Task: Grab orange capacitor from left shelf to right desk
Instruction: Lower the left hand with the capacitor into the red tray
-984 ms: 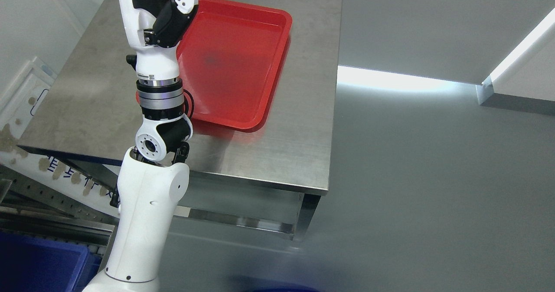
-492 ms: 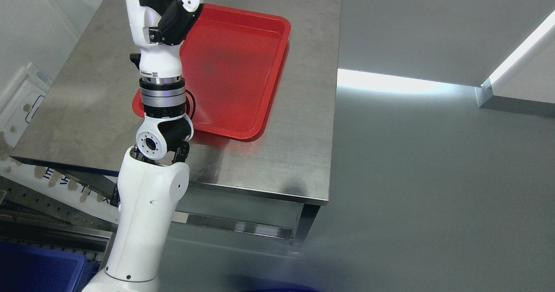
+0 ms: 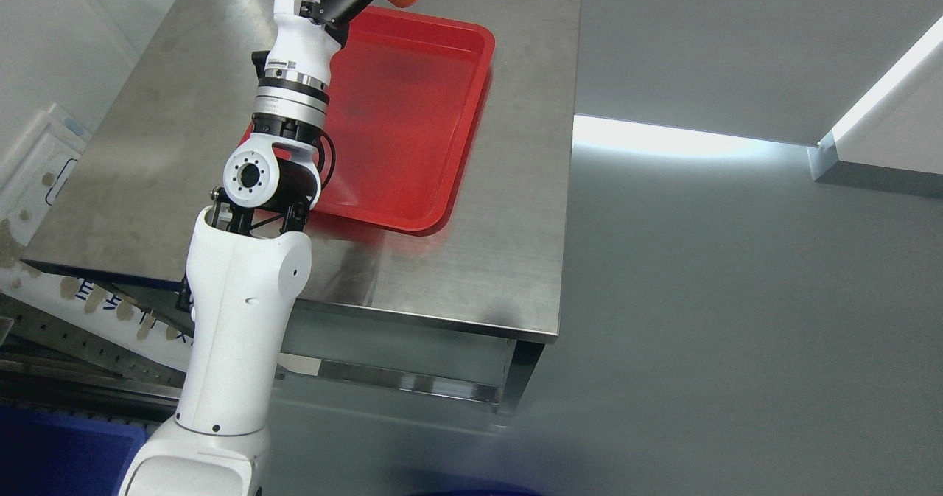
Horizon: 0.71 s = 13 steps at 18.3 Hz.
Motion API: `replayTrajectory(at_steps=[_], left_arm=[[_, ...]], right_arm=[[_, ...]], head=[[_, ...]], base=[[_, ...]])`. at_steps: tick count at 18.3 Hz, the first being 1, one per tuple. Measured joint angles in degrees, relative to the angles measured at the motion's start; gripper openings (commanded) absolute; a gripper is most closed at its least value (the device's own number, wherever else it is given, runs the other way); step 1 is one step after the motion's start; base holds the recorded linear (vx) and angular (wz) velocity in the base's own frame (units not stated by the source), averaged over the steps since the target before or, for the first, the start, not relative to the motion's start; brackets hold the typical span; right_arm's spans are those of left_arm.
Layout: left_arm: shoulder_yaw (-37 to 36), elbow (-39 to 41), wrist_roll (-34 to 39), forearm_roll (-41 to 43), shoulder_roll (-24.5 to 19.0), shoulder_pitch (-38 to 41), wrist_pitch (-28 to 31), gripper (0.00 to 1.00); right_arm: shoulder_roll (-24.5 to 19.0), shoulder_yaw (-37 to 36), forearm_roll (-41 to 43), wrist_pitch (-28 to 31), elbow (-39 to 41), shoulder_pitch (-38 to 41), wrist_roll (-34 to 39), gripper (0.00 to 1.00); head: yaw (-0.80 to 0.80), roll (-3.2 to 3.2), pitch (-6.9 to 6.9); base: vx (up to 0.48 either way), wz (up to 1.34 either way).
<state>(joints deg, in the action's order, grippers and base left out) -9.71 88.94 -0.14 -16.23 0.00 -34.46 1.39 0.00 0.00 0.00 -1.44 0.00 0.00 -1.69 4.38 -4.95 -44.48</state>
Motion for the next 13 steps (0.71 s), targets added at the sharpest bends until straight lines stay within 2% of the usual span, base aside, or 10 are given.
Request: replayTrajectory(at_steps=[4,13], left_arm=[[-0.96,-3.38,-1.08,3.00,0.00,-3.15,3.72,0.08],[-4.14,-11.38,-1.14,5.69,0.00,-4.68,2.46,0.08]], right_arm=[[0.00,0.00,0.00,0.00,0.00,0.00,0.00,1.00],[0.00,0.00,0.00,-0.01,0.00,0.00,0.00,1.00]], head=[[0.00,0.00,0.00],[0.00,0.00,0.00]], base=[[0.000,0.00],[0.000,0.00]])
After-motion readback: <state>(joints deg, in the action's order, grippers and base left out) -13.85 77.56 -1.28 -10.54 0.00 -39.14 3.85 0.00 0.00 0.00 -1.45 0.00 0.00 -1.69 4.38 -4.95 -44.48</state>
